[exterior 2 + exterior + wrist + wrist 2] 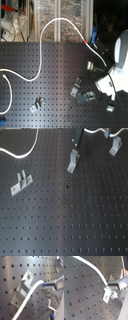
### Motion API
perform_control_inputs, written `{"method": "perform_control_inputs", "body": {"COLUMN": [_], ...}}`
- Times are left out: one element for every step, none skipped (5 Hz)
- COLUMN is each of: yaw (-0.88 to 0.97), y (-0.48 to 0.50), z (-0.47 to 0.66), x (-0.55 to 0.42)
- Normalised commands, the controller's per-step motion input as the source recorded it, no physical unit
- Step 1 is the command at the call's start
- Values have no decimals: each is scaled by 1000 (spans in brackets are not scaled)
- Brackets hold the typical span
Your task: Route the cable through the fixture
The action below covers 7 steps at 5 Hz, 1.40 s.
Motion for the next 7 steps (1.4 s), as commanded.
{"method": "perform_control_inputs", "body": {"yaw": [668,660,406,360,331,0,-197], "y": [107,303,379,408,357,0,-572], "z": [2,-123,-374,-566,-400,14,44], "x": [-135,-232,-239,-118,-46,0,8]}}
